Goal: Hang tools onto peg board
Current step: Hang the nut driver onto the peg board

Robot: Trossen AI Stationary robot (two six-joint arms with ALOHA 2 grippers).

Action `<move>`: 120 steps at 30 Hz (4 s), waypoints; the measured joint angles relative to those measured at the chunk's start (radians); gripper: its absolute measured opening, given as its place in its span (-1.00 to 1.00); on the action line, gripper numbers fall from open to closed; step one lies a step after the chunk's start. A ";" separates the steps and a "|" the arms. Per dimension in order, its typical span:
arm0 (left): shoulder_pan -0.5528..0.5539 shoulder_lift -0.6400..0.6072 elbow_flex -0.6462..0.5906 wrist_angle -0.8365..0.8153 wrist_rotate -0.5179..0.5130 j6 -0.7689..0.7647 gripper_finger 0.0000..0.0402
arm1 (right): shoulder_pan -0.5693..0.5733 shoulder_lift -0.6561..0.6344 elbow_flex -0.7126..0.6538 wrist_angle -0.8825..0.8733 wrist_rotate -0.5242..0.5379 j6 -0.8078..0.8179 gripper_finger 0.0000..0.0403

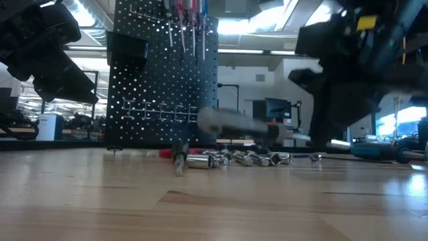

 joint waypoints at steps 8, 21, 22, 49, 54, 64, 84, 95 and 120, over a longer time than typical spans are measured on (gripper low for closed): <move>0.000 0.000 0.000 0.000 0.000 -0.009 0.05 | 0.032 -0.116 0.000 -0.005 0.077 0.047 -0.92; 0.000 0.000 0.000 0.000 0.000 -0.010 0.05 | 0.031 -0.290 0.000 0.056 0.192 0.133 -0.92; 0.000 0.000 0.000 0.000 0.000 -0.010 0.05 | 0.031 -0.297 0.000 0.077 0.205 0.132 -0.92; -0.079 -0.041 0.000 0.008 -0.092 0.004 0.05 | -0.347 -0.006 0.090 1.230 0.073 -0.005 -0.92; -0.089 -0.040 0.000 0.003 -0.110 0.004 0.05 | -0.391 0.124 0.286 1.135 0.001 -0.005 -0.92; -0.086 -0.040 0.001 0.001 -0.127 0.061 0.05 | -0.507 0.320 0.643 1.009 -0.057 -0.003 -0.92; -0.014 -0.040 0.000 0.002 -0.160 0.331 0.05 | -0.630 0.491 0.869 0.990 -0.101 -0.004 -0.92; 0.026 -0.040 0.000 0.004 -0.159 0.370 0.05 | -0.630 0.491 0.869 0.990 -0.104 0.026 -0.92; 0.024 -0.040 0.000 0.009 -0.158 0.289 0.05 | -0.633 0.533 0.868 1.013 -0.068 0.045 -0.92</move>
